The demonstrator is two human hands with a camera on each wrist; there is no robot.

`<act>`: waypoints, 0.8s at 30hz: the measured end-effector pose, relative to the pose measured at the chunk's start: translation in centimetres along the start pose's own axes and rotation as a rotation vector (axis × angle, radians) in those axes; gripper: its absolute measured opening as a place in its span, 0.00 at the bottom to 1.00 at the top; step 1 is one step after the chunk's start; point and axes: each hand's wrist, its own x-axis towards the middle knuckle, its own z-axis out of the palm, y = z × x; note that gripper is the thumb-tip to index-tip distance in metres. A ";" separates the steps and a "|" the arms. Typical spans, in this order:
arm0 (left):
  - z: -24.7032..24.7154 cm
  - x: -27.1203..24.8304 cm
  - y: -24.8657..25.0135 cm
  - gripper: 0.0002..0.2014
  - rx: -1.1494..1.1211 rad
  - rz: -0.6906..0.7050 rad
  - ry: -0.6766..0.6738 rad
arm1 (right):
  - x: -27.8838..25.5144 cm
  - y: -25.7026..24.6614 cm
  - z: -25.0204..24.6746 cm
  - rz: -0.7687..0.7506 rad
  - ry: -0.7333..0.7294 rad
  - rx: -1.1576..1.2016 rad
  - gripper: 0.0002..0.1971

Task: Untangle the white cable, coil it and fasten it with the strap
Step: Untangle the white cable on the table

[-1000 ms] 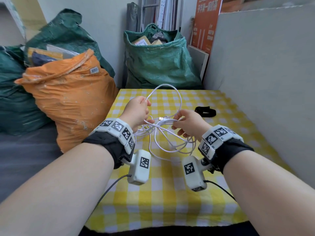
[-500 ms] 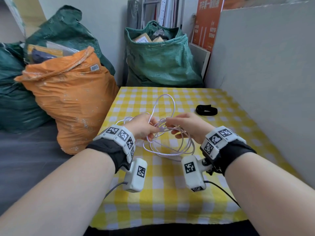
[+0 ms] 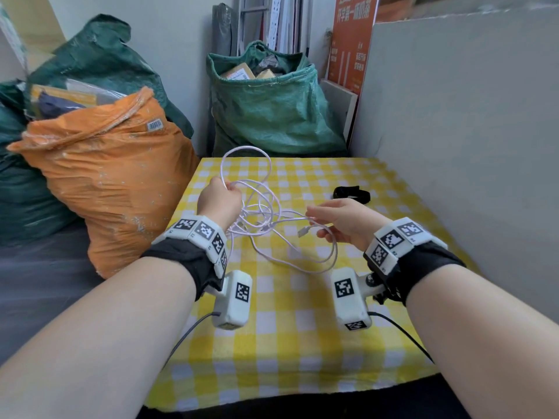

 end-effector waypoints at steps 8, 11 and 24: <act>1.0 -0.4 1.7 0.27 0.090 -0.032 -0.054 | -0.6 0.5 -2.5 -0.003 0.135 -0.061 0.09; 1.0 -0.7 2.0 0.36 0.301 -0.041 -0.233 | -0.7 0.4 -3.5 -0.021 0.212 -0.013 0.14; 3.6 -5.8 5.6 0.07 0.002 0.196 -0.839 | -1.8 -1.3 -3.3 -0.267 0.300 0.064 0.08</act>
